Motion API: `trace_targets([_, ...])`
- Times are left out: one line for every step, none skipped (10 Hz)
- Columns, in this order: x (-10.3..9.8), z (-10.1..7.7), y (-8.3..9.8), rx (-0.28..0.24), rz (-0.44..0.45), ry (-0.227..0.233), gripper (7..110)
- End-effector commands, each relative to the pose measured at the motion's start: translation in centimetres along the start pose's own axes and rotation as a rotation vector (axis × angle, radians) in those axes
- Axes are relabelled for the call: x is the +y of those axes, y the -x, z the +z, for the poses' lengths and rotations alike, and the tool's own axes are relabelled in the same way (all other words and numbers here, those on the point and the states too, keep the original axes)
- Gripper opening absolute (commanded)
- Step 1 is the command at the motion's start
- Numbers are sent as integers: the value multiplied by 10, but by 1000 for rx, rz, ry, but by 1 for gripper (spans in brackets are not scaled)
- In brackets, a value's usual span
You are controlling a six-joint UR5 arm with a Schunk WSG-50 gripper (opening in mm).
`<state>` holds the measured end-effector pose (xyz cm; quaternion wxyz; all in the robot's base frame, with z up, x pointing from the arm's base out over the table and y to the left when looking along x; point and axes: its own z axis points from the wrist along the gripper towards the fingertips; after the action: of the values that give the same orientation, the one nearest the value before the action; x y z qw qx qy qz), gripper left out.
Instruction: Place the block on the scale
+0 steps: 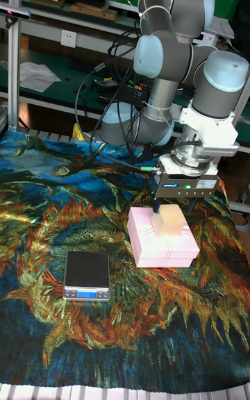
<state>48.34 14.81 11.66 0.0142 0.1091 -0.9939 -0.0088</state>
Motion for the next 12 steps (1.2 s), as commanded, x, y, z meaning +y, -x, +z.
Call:
trace_targets([-1,-1,2,-8,11,0,88])
trace_targets([-1,-1,2,-7,12,0,88])
trace_targets([0,-1,2,-8,17,5,88])
trace_targets([0,1,4,-11,20,4,88])
trace_targets([0,4,7,-16,26,5,88])
trace_targets([0,5,7,-16,27,5,88])
trace_targets([0,6,8,-16,26,5,88])
trace_targets([0,8,9,-17,24,6,88])
trace_targets([0,12,9,-20,24,2,88])
trace_targets([0,16,10,-23,24,-3,88])
trace_targets([0,19,10,-26,25,-7,88])
trace_targets([1,22,11,-27,24,-7,88])
